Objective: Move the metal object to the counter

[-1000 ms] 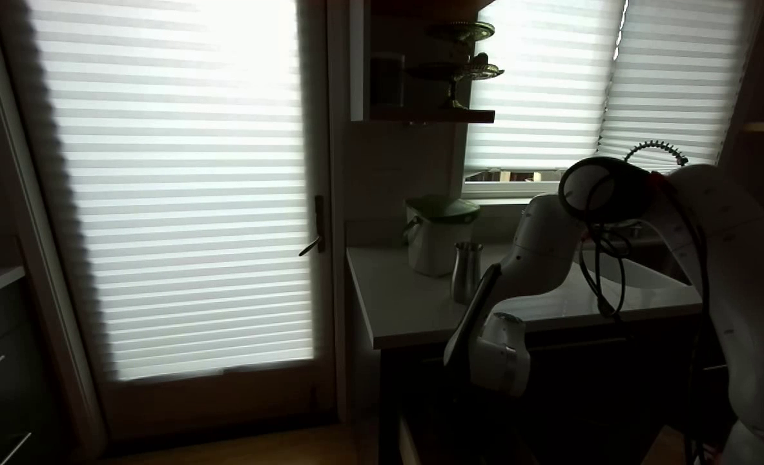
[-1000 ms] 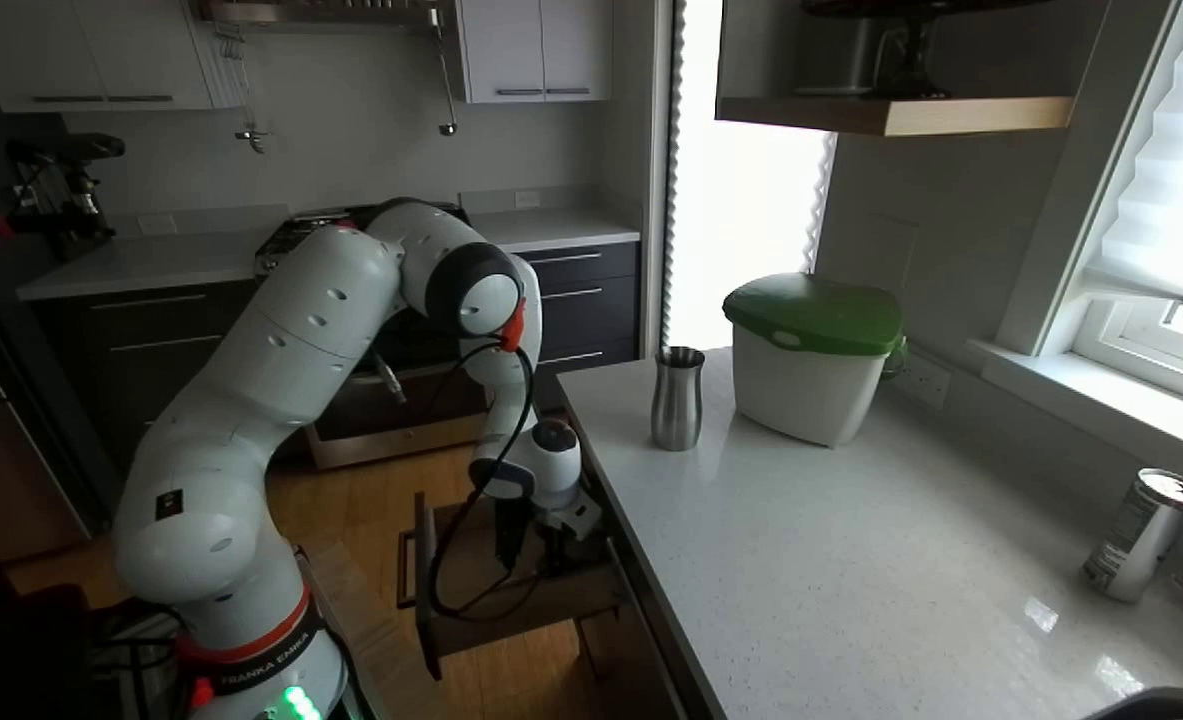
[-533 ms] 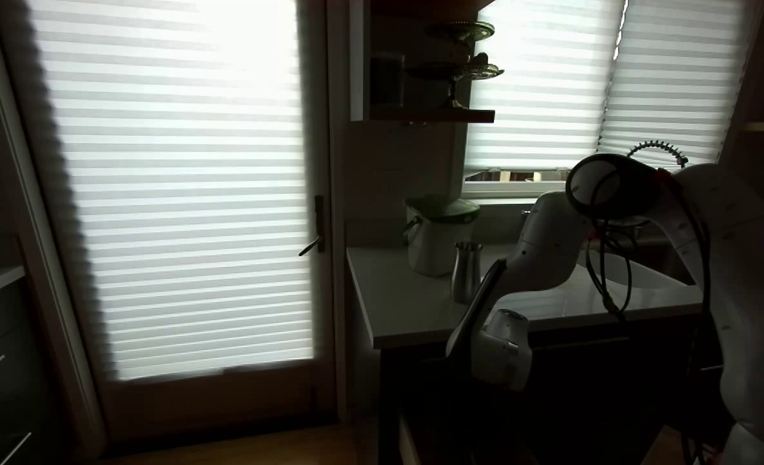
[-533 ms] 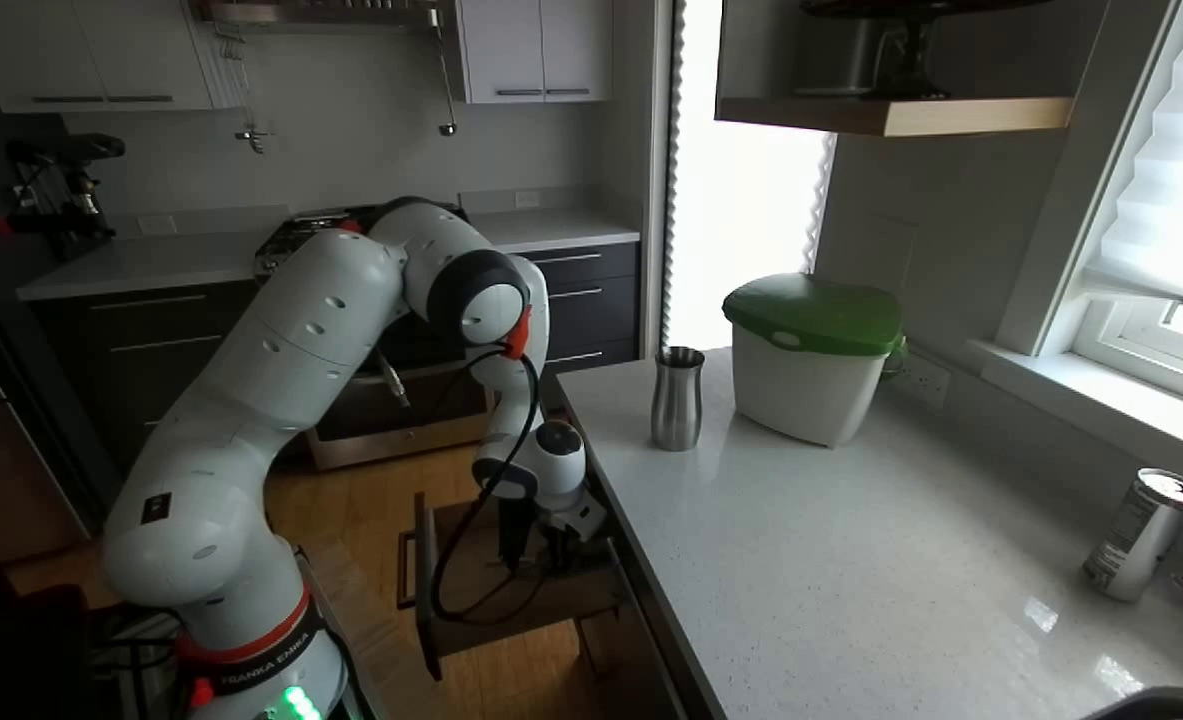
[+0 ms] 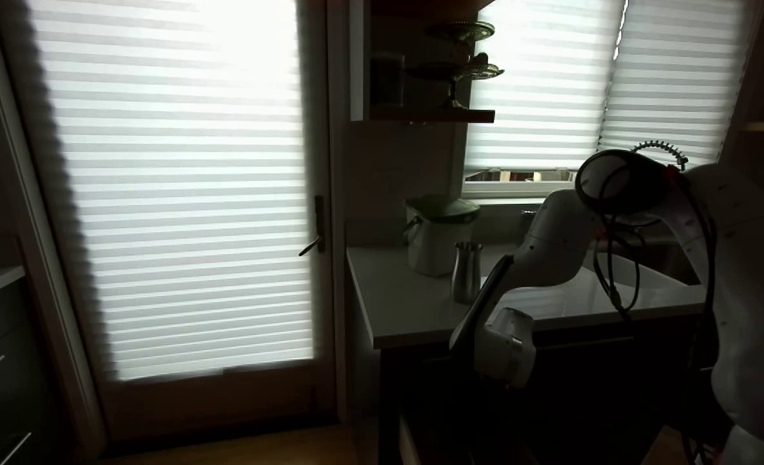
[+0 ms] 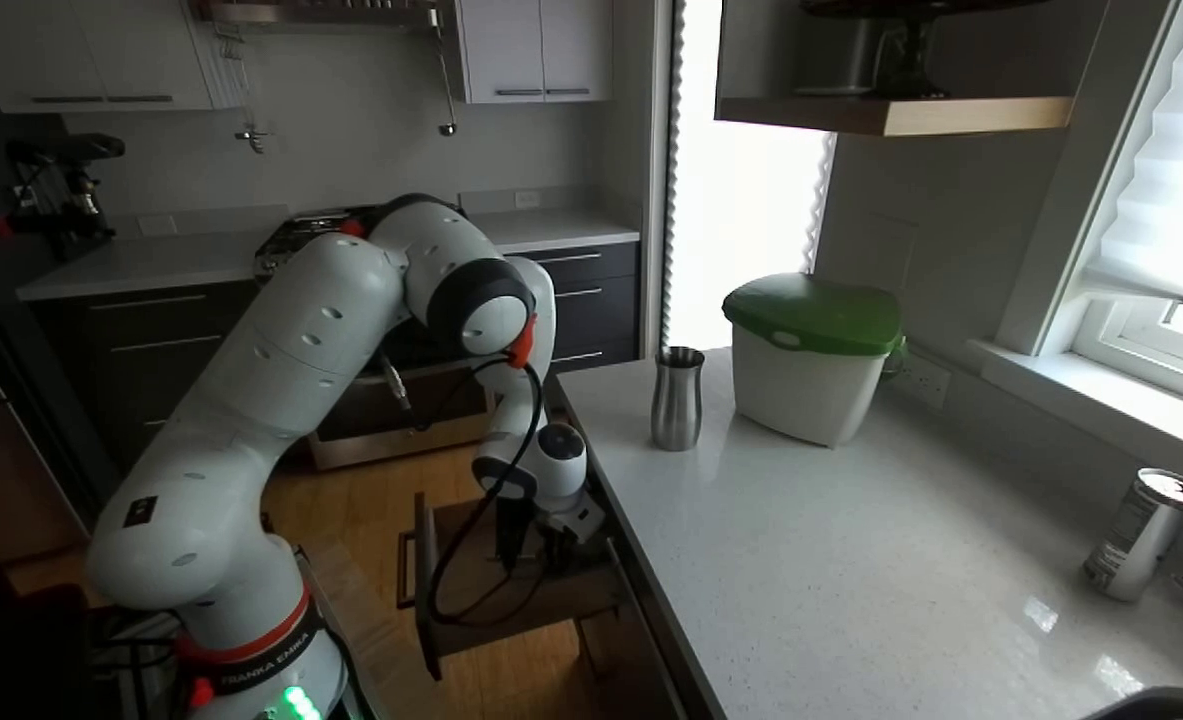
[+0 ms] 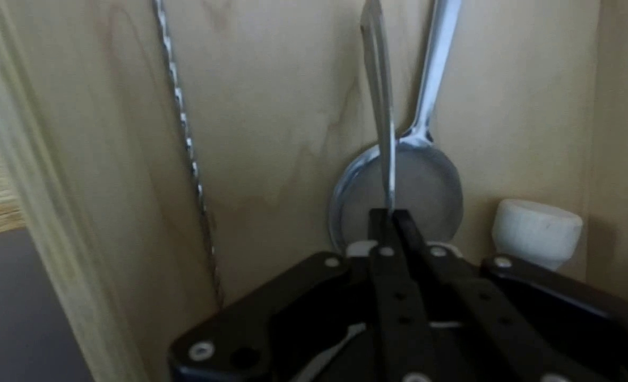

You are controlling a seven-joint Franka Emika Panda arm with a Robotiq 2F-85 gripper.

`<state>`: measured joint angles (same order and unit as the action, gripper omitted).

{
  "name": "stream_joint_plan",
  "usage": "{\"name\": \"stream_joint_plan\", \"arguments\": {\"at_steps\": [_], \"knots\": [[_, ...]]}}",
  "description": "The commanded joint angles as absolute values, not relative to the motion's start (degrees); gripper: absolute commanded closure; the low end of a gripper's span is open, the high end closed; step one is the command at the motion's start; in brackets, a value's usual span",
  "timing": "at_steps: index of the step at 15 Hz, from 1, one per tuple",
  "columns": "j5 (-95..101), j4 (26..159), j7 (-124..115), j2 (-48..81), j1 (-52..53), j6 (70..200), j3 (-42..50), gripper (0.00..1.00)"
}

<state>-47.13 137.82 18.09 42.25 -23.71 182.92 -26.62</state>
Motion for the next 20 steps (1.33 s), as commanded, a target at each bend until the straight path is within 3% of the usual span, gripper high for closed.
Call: {"name": "stream_joint_plan", "arguments": {"at_steps": [1,10,15,20], "knots": [[-46.40,142.14,20.77,38.64,-28.67,175.91,-29.44,0.99],[-48.51,147.03,32.13,32.63,-44.02,160.59,-37.91,0.99],[-46.55,148.59,37.43,28.82,-51.36,144.60,-40.36,0.99],[-51.96,148.52,46.55,20.65,-40.67,126.21,-28.41,0.99]]}}
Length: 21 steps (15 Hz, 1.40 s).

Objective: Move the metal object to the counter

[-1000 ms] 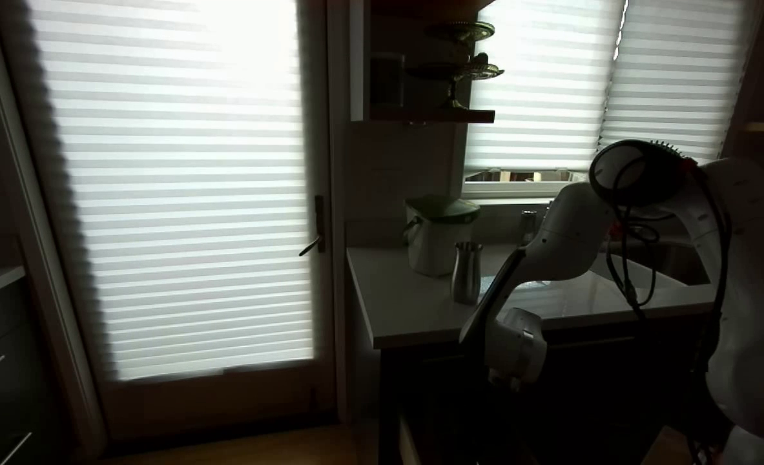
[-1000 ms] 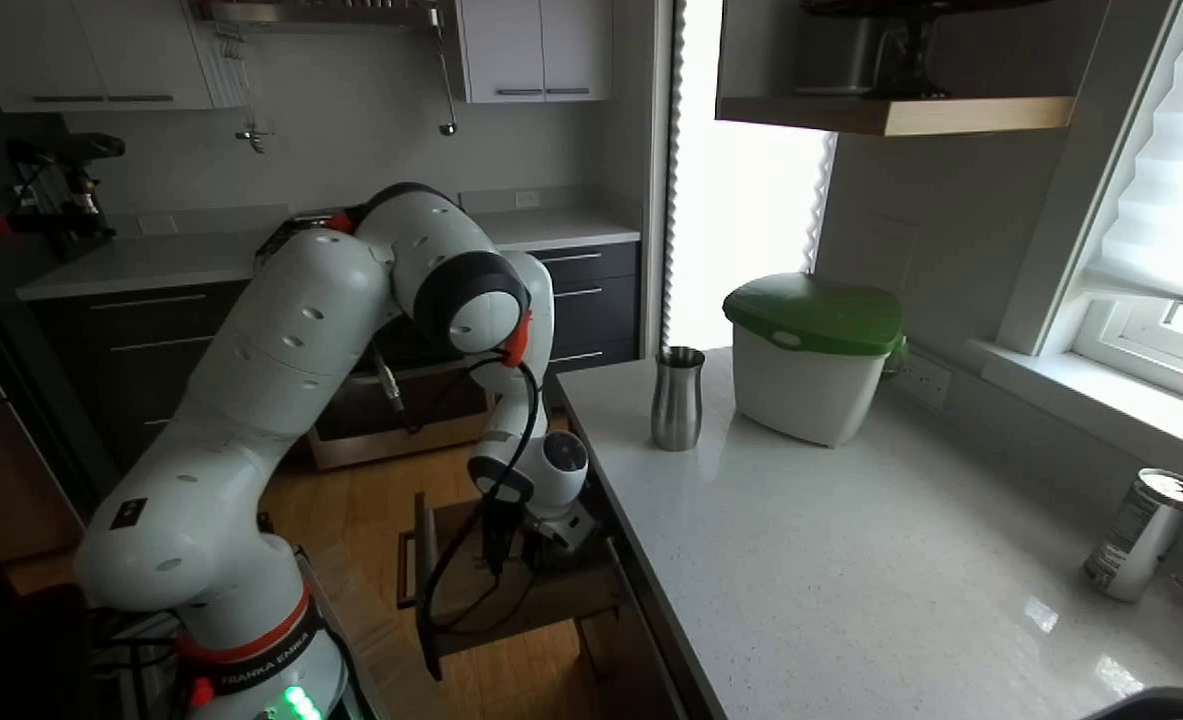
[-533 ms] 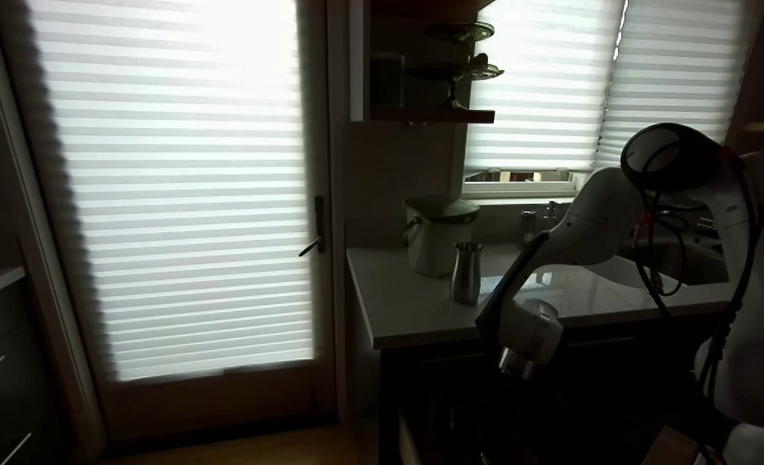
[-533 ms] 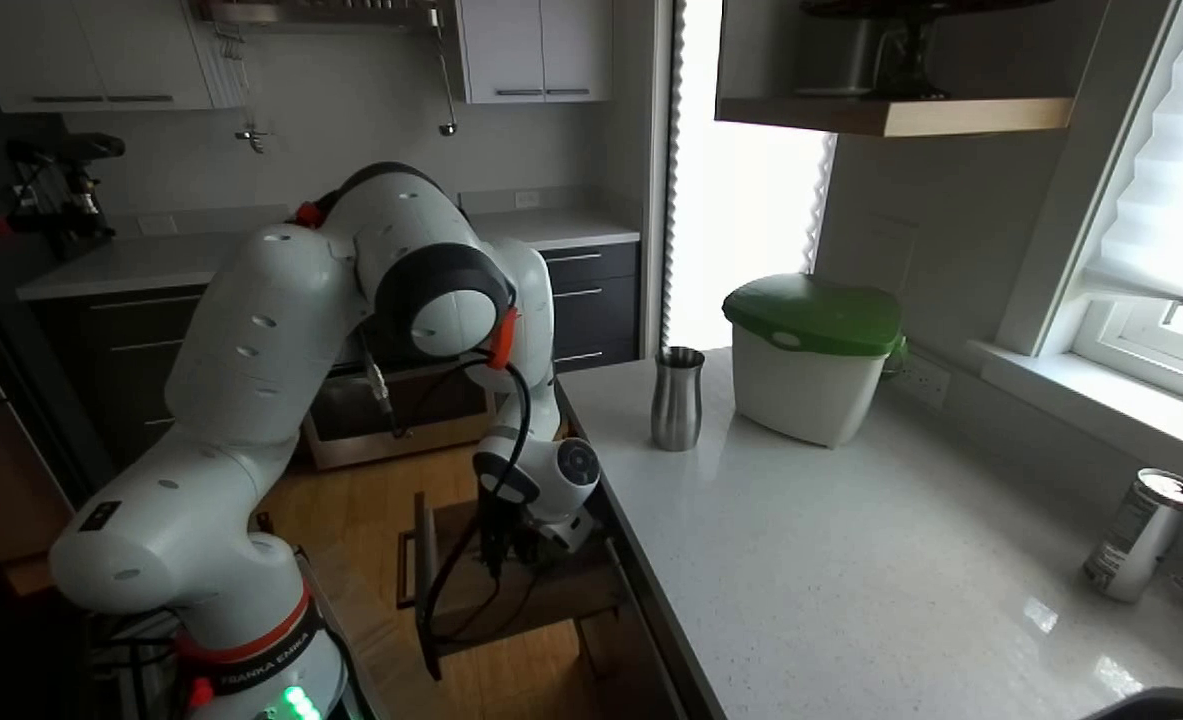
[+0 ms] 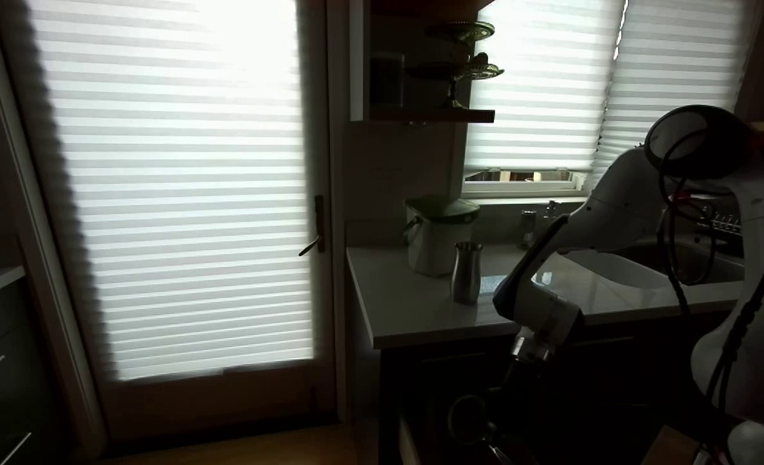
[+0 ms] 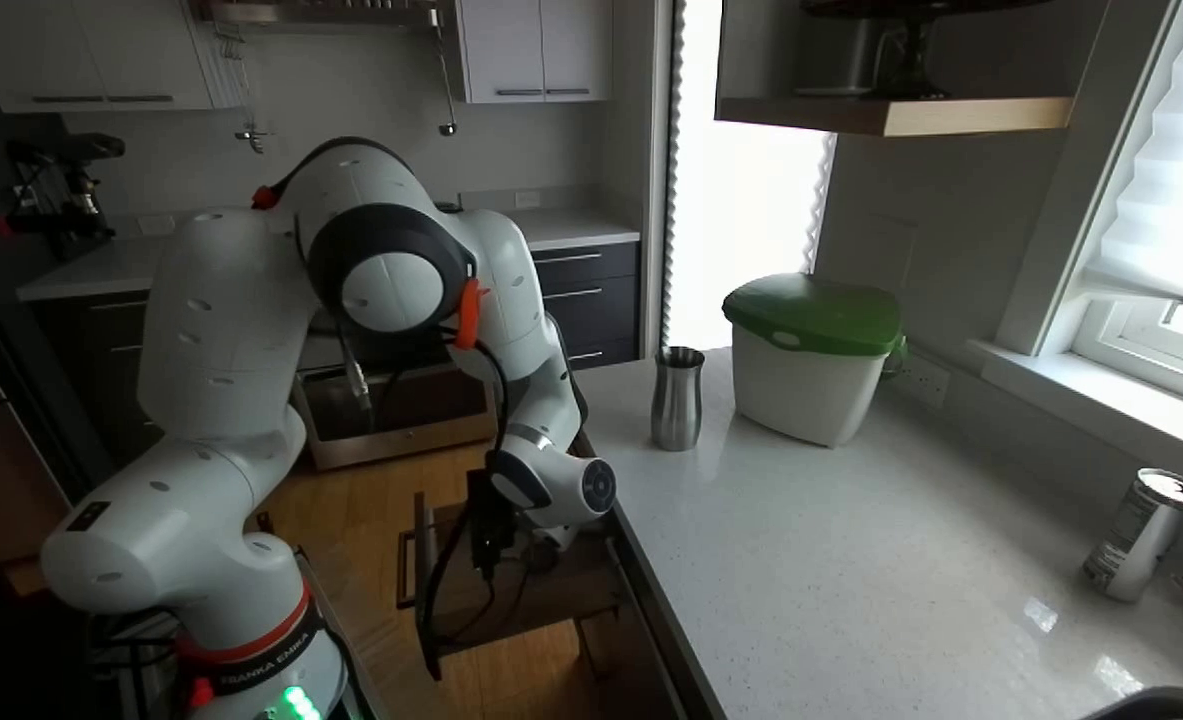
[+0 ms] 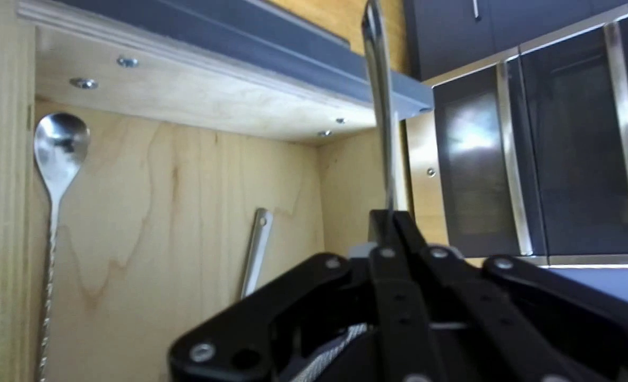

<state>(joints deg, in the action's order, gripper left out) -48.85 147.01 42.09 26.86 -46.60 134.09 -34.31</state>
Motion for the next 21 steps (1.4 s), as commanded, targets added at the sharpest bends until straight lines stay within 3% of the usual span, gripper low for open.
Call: {"name": "stream_joint_plan", "arguments": {"at_steps": [1,10,16,21], "knots": [[-52.78,148.79,48.18,18.96,-38.37,123.20,-25.94,0.99],[-65.25,153.79,48.66,2.88,-17.45,110.32,-4.08,0.99],[-63.26,155.62,45.36,-6.23,-13.02,102.51,3.47,0.99],[-70.02,152.34,40.36,-6.58,-11.88,99.14,6.31,0.99]]}}
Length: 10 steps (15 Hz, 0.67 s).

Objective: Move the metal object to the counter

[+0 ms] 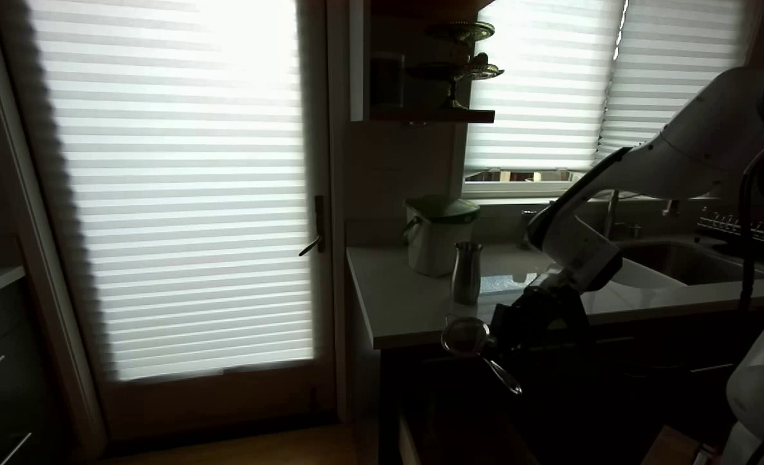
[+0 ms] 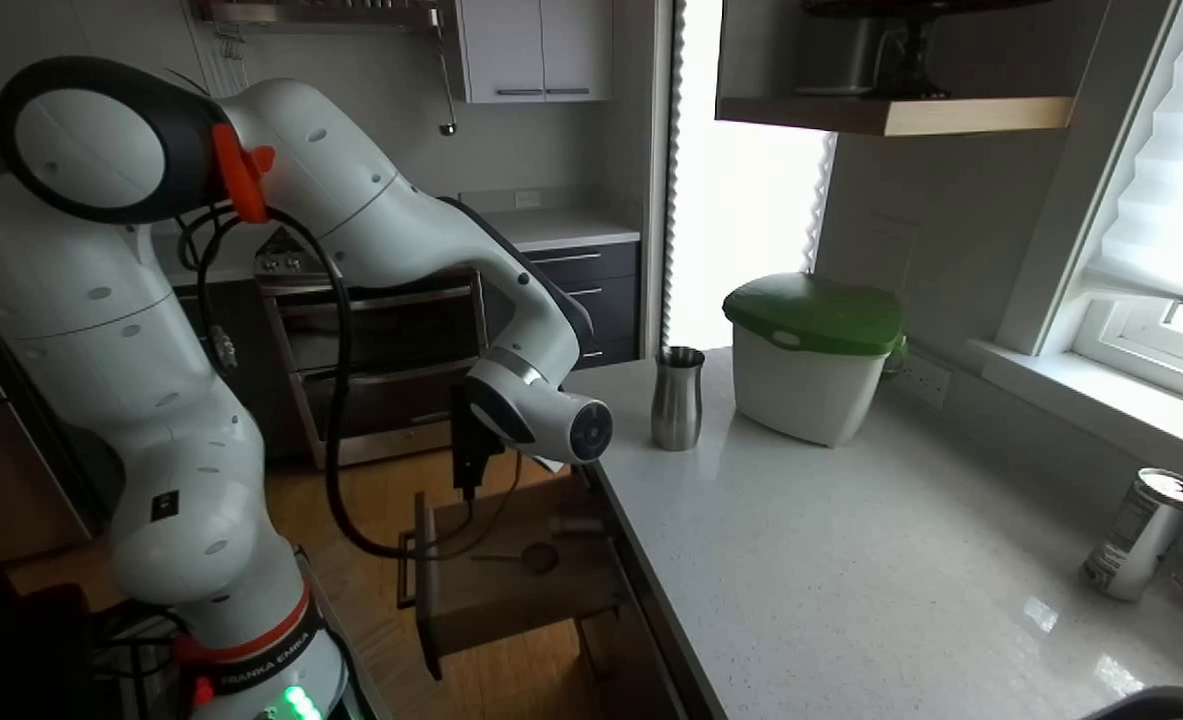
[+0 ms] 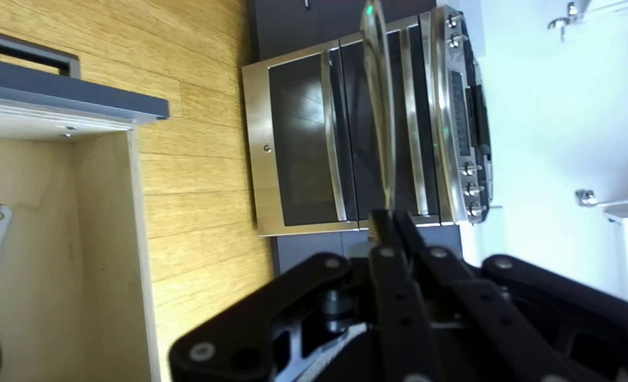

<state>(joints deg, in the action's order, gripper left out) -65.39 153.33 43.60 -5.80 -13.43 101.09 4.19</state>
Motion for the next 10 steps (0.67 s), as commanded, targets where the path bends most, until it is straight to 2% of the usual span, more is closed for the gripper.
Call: {"name": "stream_joint_plan", "arguments": {"at_steps": [1,5,10], "knots": [[-72.26,151.60,39.59,-6.28,-11.57,98.70,6.50,0.99],[-85.26,148.18,37.79,-4.54,-9.35,102.59,5.16,0.99],[-103.43,144.13,42.73,-1.83,-5.80,116.71,2.49,0.99]]}}
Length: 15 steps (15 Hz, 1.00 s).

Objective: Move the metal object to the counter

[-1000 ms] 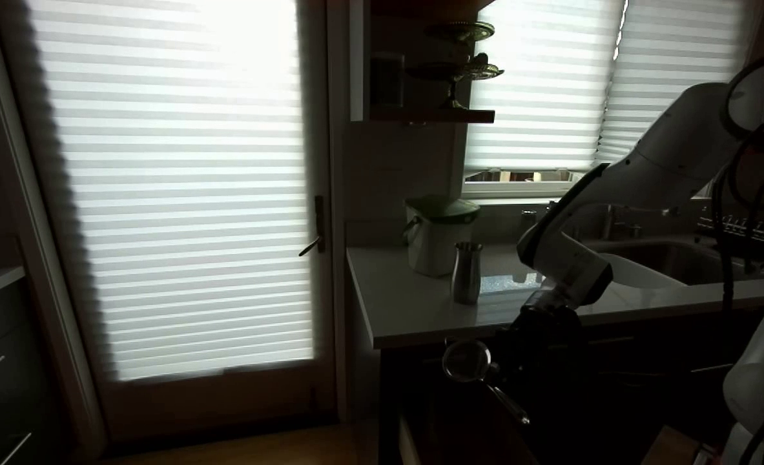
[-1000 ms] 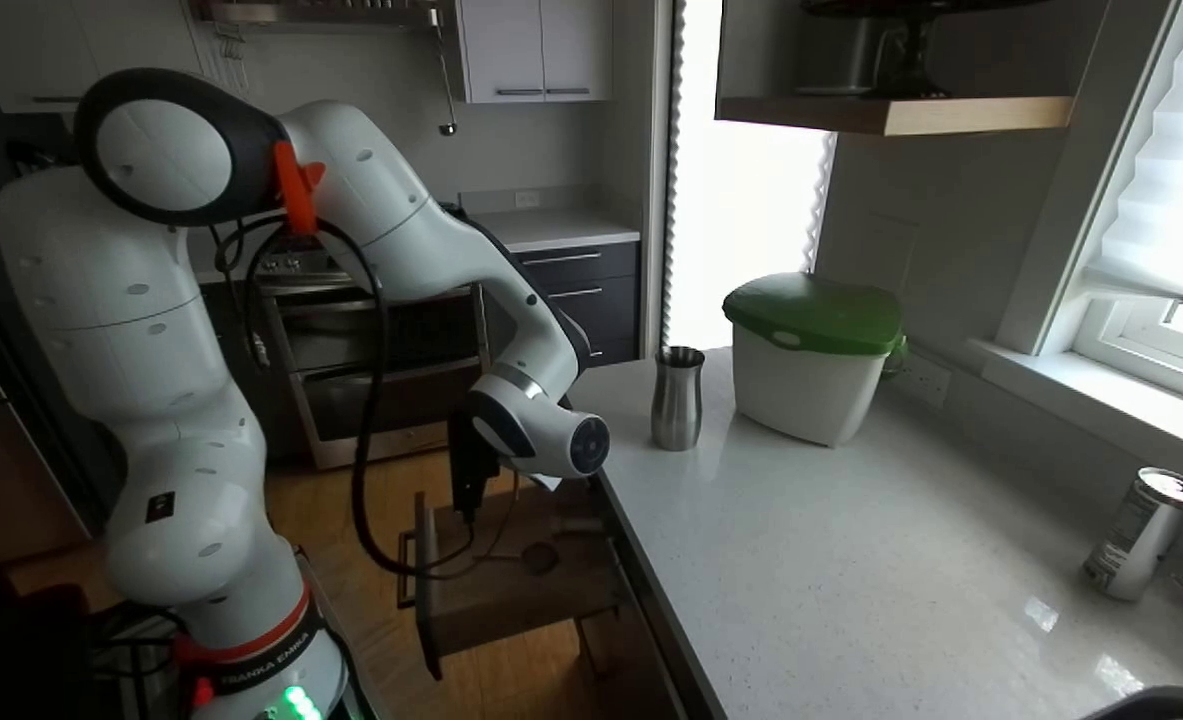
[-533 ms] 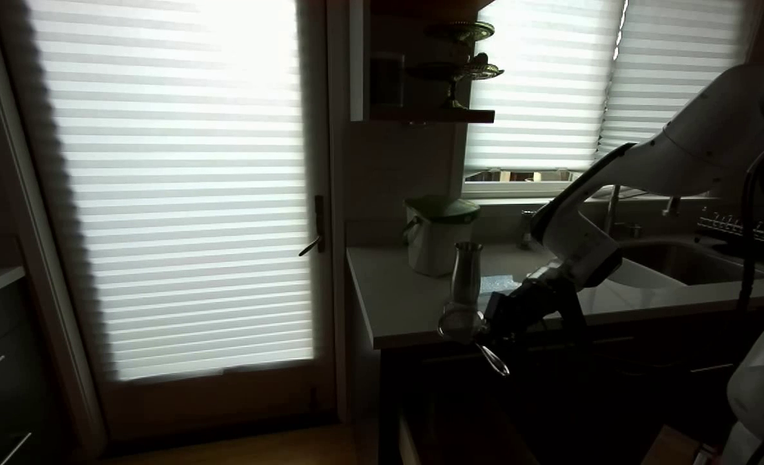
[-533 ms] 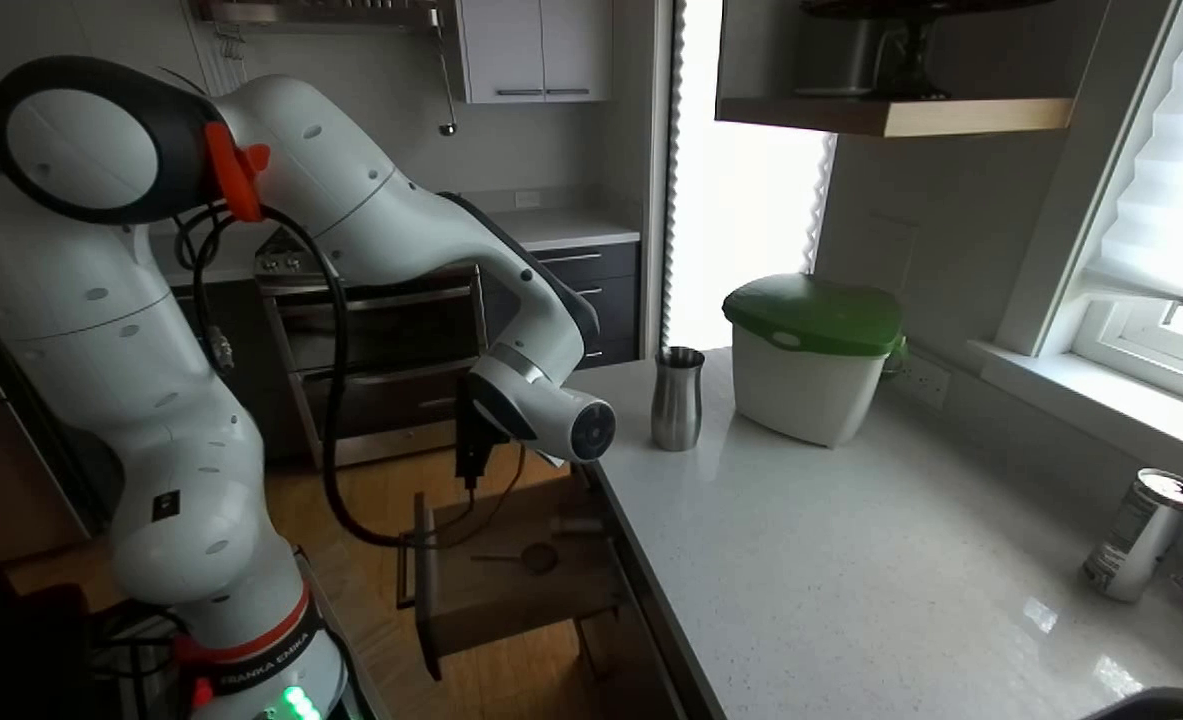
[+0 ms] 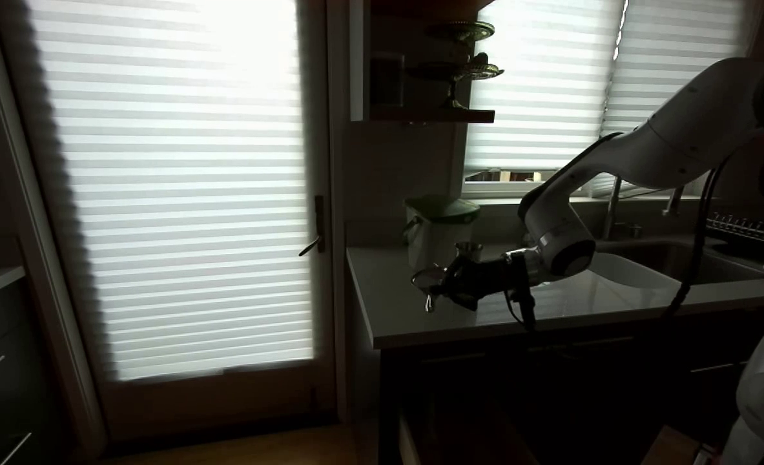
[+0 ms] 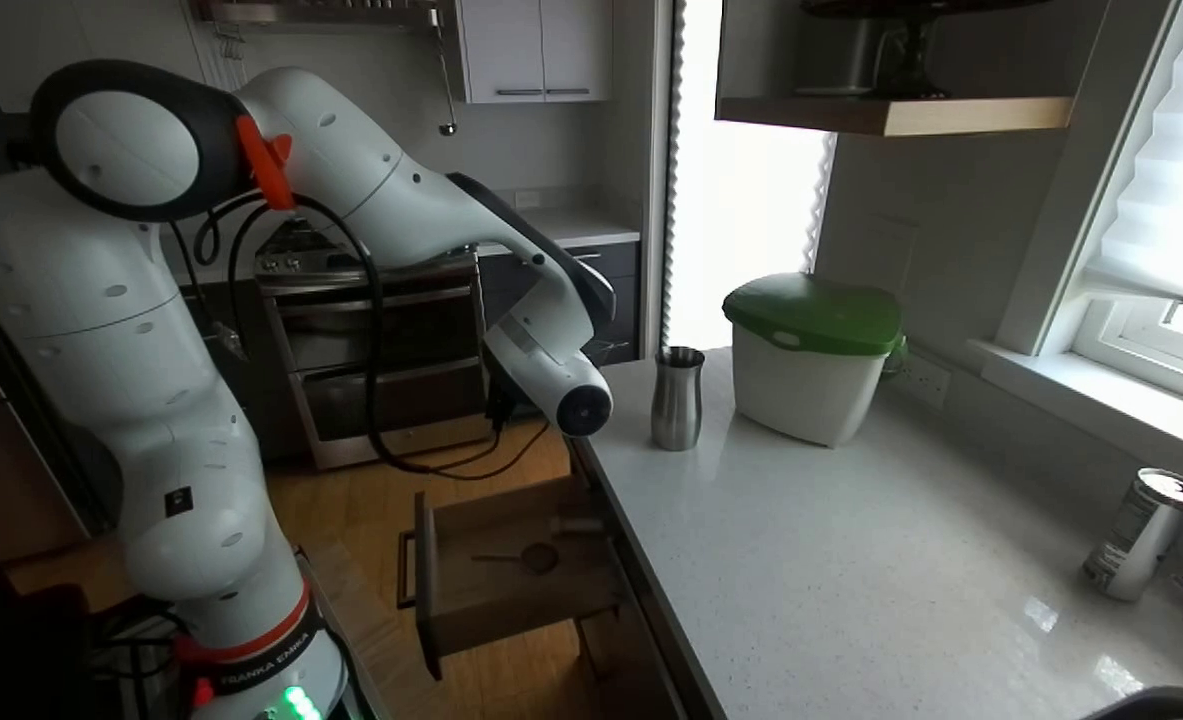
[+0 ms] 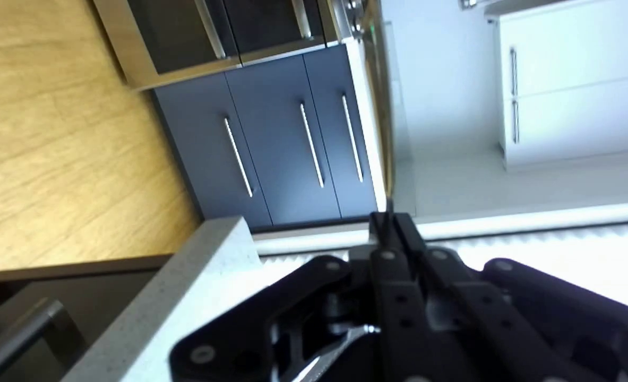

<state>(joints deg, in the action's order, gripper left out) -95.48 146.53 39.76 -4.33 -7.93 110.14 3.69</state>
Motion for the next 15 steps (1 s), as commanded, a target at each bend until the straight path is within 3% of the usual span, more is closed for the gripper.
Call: {"name": "stream_joint_plan", "arguments": {"at_steps": [1,5,15], "knots": [[-105.65,143.20,43.81,-1.04,-5.13,119.24,1.94,0.99],[-116.05,139.57,52.14,2.58,-2.78,130.37,0.44,0.99],[-115.23,138.78,53.26,3.52,-2.31,130.17,1.21,0.99]]}}
